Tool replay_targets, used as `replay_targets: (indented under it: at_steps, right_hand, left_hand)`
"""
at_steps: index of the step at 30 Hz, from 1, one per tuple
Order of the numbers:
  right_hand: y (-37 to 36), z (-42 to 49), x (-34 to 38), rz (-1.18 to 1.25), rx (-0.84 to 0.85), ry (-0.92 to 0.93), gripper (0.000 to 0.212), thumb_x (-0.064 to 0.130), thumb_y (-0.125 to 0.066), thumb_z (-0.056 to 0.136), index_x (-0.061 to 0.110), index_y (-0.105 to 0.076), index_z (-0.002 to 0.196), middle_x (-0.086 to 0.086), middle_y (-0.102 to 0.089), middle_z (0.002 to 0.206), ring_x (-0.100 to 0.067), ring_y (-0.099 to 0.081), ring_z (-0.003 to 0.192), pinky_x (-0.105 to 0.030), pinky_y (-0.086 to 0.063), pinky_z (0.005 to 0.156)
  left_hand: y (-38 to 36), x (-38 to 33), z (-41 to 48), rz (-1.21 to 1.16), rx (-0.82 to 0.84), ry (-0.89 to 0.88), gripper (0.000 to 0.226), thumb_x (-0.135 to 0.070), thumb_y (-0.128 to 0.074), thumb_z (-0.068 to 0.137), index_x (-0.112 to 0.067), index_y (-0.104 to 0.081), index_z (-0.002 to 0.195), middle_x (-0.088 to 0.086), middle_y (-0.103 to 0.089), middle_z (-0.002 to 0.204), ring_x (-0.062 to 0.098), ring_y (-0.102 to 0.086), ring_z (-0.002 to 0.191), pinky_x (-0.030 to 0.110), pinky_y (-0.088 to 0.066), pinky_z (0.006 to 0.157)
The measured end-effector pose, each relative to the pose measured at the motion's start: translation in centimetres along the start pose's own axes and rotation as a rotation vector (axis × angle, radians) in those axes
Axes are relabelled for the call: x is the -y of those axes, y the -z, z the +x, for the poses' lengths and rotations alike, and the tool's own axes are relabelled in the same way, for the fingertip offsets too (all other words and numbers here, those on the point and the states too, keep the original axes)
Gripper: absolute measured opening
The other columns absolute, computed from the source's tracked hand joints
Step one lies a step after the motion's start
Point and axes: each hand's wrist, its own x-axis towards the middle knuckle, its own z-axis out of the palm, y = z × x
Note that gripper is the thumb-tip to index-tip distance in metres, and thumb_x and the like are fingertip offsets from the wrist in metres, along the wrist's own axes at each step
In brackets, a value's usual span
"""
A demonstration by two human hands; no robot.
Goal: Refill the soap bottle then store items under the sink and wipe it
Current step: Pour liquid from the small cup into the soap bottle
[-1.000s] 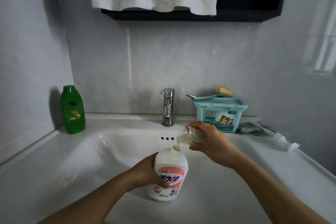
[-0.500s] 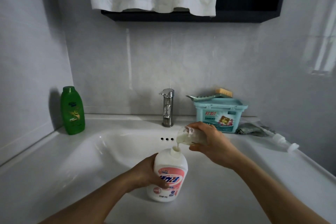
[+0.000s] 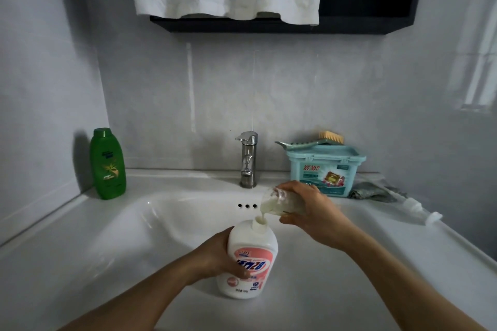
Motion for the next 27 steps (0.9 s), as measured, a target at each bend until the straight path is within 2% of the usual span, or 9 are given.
replay_targets:
  at_steps: [10,27]
  right_hand:
    - [0.06,-0.11,0.14,0.0,0.004,0.0,0.053,0.025,-0.073,0.078,0.031,-0.046,0.123,0.015,-0.044,0.108,-0.008,-0.044,0.101,-0.016,-0.035,0.08]
    - [0.06,-0.08,0.09,-0.003,-0.005,0.024,0.053,0.025,-0.073,0.078,0.031,-0.046,0.123,0.021,-0.04,0.103,-0.005,-0.042,0.1,-0.015,-0.035,0.081]
  left_hand:
    - [-0.01,0.21,0.13,-0.007,0.002,0.0,0.069,-0.005,-0.087,0.059,-0.026,-0.057,0.117,-0.005,-0.073,0.106,0.013,-0.068,0.102,0.04,-0.053,0.095]
    - [-0.03,-0.01,0.03,0.0,0.004,-0.008,0.069,-0.004,-0.086,0.061,-0.027,-0.056,0.119,-0.006,-0.073,0.106,0.009,-0.067,0.101,0.033,-0.055,0.09]
